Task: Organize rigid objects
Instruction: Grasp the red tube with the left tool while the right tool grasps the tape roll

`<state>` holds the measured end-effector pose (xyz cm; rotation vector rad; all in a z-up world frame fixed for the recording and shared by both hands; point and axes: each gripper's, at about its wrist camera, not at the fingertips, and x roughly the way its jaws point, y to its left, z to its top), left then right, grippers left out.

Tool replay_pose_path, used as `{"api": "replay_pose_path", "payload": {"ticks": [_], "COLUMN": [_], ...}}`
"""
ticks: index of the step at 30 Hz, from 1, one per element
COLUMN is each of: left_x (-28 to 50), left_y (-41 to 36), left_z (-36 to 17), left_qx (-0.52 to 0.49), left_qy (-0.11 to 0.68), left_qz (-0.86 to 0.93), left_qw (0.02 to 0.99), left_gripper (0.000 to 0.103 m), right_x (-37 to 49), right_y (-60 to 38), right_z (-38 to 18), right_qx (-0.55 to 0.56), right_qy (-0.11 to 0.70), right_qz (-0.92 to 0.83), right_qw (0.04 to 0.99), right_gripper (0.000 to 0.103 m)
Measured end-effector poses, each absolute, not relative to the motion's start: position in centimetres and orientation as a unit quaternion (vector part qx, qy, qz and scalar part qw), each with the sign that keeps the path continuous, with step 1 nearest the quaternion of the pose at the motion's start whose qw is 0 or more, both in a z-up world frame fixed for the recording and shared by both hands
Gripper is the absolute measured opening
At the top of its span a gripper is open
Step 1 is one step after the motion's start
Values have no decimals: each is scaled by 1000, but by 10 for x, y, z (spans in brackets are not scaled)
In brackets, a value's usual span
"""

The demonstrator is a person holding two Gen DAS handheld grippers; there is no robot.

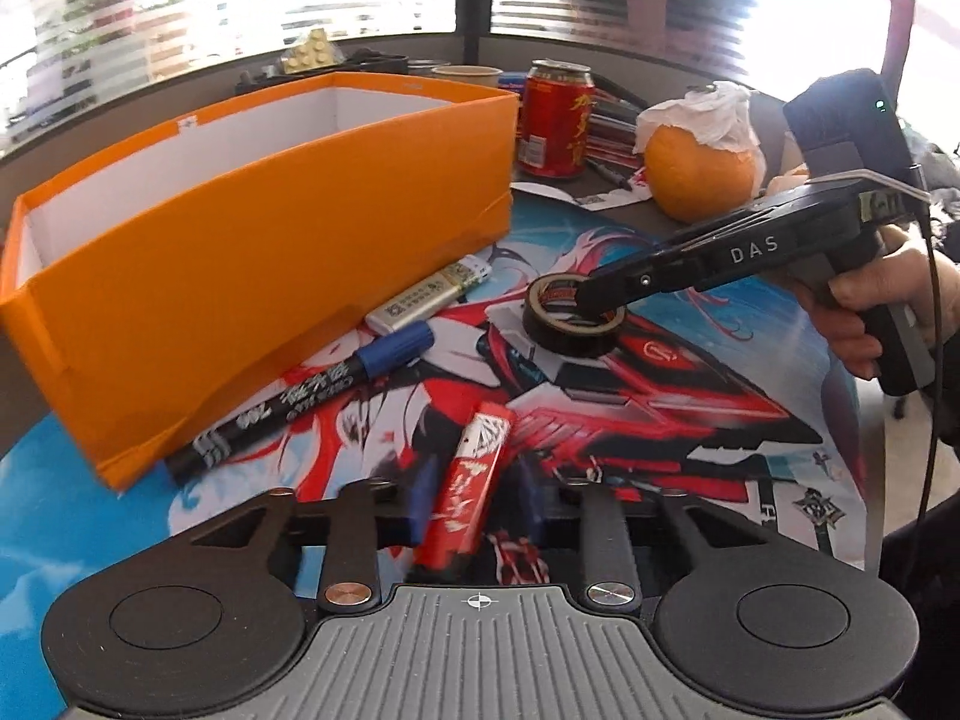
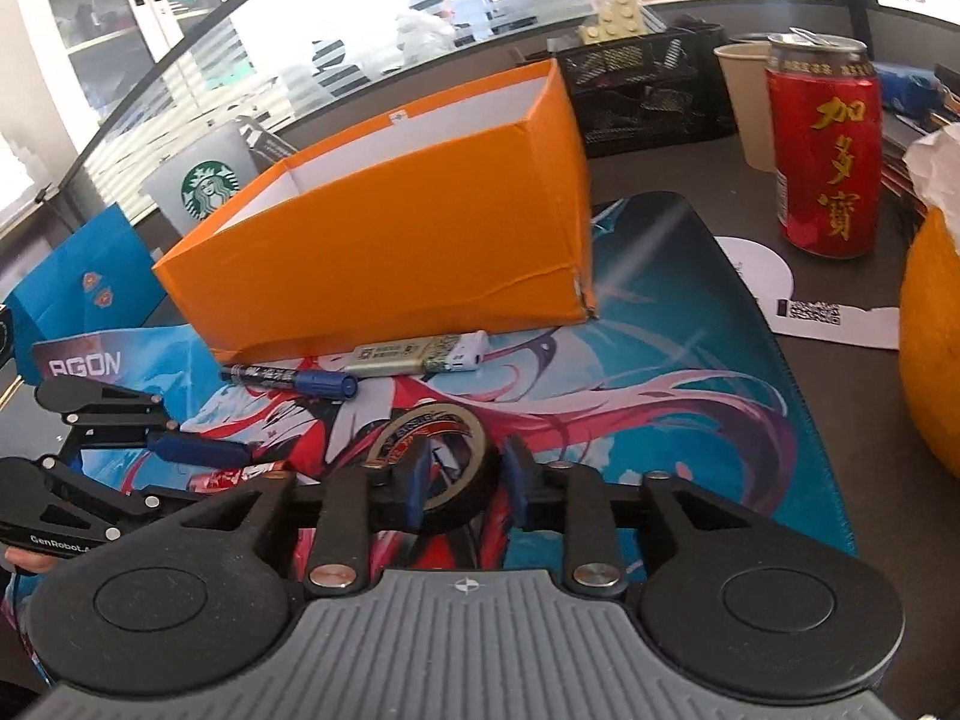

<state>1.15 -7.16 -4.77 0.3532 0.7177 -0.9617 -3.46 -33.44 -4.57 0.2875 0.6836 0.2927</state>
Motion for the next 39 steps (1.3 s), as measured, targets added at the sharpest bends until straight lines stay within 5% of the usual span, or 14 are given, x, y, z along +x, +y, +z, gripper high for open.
{"api": "replay_pose_path", "payload": {"ticks": [3, 6, 7, 12, 17, 23, 27, 32, 39], "left_x": [5, -6, -9, -16, -15, -19, -16, -22, -16], "left_y": [-67, -67, -67, -75, -78, -87, -87, -93, -82], "left_z": [-47, -47, -47, -47, -49, -53, -54, -55, -51], "left_qx": [143, 135, 136, 131, 125, 135, 112, 127, 88], "left_qy": [347, 352, 351, 350, 343, 317, 319, 308, 336], "left_qz": [-429, -407, -399, -358, -347, -337, -350, -326, -301], "left_qw": [822, 832, 836, 855, 864, 876, 874, 885, 888], "left_gripper": [16, 16, 16, 17, 17, 19, 33, 17, 16], "right_x": [-37, -43, -45, -48, -49, -52, -46, -47, -48], "right_y": [-329, -326, -326, -306, -273, -264, -276, -275, -284], "right_z": [-42, -35, -33, -32, -46, -53, -55, -55, -52], "right_qx": [124, 117, 117, 74, -40, -74, -30, -22, 6], "right_qy": [325, 300, 293, 289, 296, 287, 297, 294, 292], "right_qz": [137, 133, 130, 144, 112, 96, 111, 107, 95], "right_qw": [928, 937, 940, 944, 948, 950, 948, 949, 952], "right_gripper": [40, 82, 85, 81, 53, 52, 54, 53, 52]}}
